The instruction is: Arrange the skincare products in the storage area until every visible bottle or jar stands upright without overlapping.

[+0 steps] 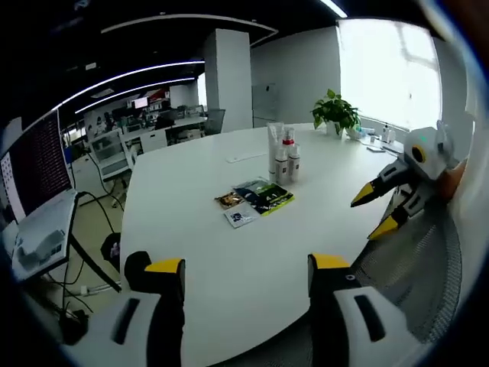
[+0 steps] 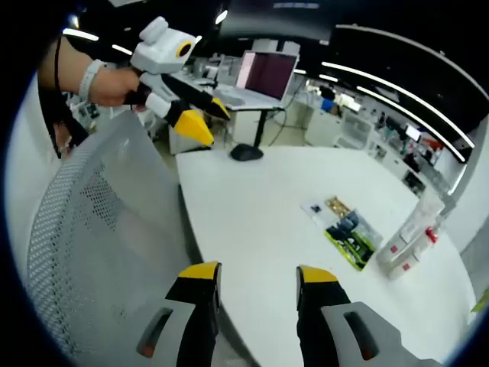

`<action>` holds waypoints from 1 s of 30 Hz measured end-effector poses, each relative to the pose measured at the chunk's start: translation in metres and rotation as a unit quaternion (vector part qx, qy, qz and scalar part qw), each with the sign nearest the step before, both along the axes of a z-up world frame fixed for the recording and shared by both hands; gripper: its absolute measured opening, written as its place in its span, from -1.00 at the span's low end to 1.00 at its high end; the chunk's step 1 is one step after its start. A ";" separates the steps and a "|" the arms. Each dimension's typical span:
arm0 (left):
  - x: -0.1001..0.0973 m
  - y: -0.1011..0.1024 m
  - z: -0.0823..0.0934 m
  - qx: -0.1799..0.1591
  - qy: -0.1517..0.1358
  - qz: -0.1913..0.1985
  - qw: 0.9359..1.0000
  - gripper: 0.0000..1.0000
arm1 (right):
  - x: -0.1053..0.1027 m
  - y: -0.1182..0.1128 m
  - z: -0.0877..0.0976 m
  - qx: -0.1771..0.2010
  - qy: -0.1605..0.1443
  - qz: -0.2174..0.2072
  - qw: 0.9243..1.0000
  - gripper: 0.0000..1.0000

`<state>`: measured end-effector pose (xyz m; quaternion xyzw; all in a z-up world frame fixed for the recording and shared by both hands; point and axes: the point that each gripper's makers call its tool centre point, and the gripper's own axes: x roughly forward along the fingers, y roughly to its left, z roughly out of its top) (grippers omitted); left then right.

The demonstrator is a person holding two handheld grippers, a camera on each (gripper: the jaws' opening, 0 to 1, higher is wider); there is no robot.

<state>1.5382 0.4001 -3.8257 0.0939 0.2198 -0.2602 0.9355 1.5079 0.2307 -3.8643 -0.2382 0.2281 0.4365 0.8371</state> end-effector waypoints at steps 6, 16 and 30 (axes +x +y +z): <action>0.005 0.004 0.001 -0.009 -0.028 0.024 0.999 0.47 | 0.008 0.003 0.022 0.064 -0.008 -0.019 0.998 0.01; 0.010 0.001 -0.010 -0.002 -0.029 0.023 0.999 0.53 | 0.011 0.012 0.029 0.131 0.026 -0.033 0.991 0.66; 0.010 0.001 -0.009 -0.007 -0.042 0.007 0.999 0.39 | 0.014 0.010 0.009 0.126 0.083 -0.063 0.987 0.91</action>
